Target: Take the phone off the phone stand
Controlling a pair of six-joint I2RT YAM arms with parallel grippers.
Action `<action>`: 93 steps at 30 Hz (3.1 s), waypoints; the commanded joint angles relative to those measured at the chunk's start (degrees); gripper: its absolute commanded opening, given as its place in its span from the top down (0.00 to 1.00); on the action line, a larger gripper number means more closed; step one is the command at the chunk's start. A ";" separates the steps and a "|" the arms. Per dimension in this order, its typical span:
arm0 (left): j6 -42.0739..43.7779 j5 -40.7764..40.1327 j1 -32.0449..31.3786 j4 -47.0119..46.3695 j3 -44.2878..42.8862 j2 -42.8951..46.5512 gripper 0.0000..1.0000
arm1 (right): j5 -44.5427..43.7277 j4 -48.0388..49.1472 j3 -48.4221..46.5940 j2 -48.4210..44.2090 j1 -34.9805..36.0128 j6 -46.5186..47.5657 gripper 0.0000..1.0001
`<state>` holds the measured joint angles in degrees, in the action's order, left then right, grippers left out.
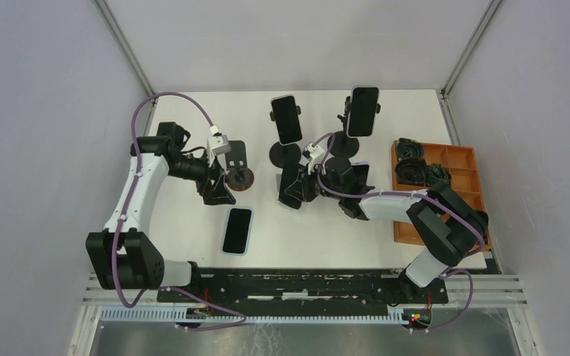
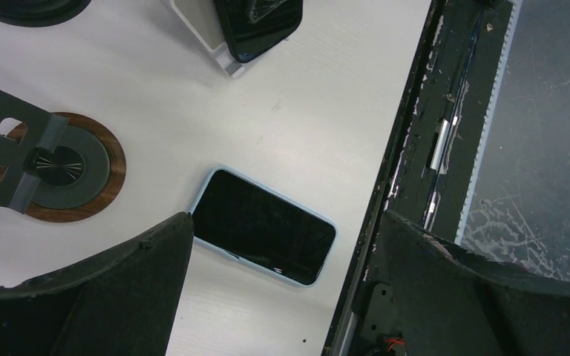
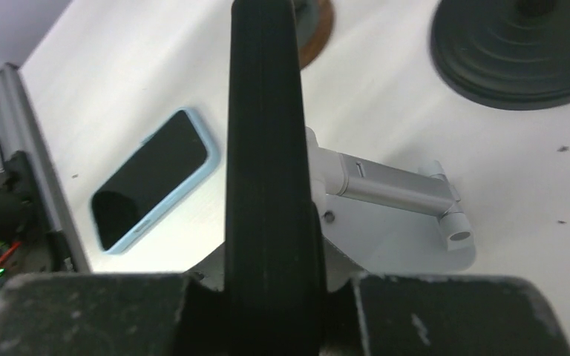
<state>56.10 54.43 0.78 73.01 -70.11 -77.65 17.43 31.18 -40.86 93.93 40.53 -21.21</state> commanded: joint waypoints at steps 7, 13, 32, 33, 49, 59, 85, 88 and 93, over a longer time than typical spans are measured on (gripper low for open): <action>9.18 2.17 -2.54 2.88 -2.92 0.36 0.00 | 15.17 12.34 -1.55 -7.36 4.57 -8.61 1.00; 14.88 3.02 -3.59 3.79 -2.45 2.92 0.00 | 22.37 21.96 -4.67 -8.91 8.57 -17.80 1.00; 29.93 12.44 -5.14 9.78 -4.14 13.46 0.07 | 27.13 42.87 -12.73 -3.24 11.80 -35.71 1.00; 29.80 12.66 -5.37 9.78 -4.47 13.41 0.10 | 27.09 42.48 -13.32 -2.93 12.04 -35.46 1.00; 32.78 11.22 -6.05 10.55 -5.51 13.05 0.91 | 26.10 35.01 -14.90 -3.48 12.65 -34.48 0.73; 30.68 9.02 -6.05 7.23 -5.11 12.14 0.98 | 22.77 29.17 -8.72 -7.20 8.80 -34.77 0.60; 23.20 0.85 -5.87 -6.53 -4.03 11.73 0.98 | 25.87 9.41 1.98 -16.81 5.45 -25.11 0.97; 28.91 5.08 -5.87 -0.10 -6.52 11.44 0.98 | 23.75 3.11 1.39 -13.74 5.60 -21.51 0.97; 42.50 10.58 -5.96 10.90 -7.93 12.38 0.98 | 20.09 -0.26 0.33 -4.89 7.36 -19.33 0.93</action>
<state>86.87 57.43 -5.02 74.83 -75.44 -66.67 40.88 33.47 -37.65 83.57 46.78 -43.55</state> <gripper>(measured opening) 0.174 0.196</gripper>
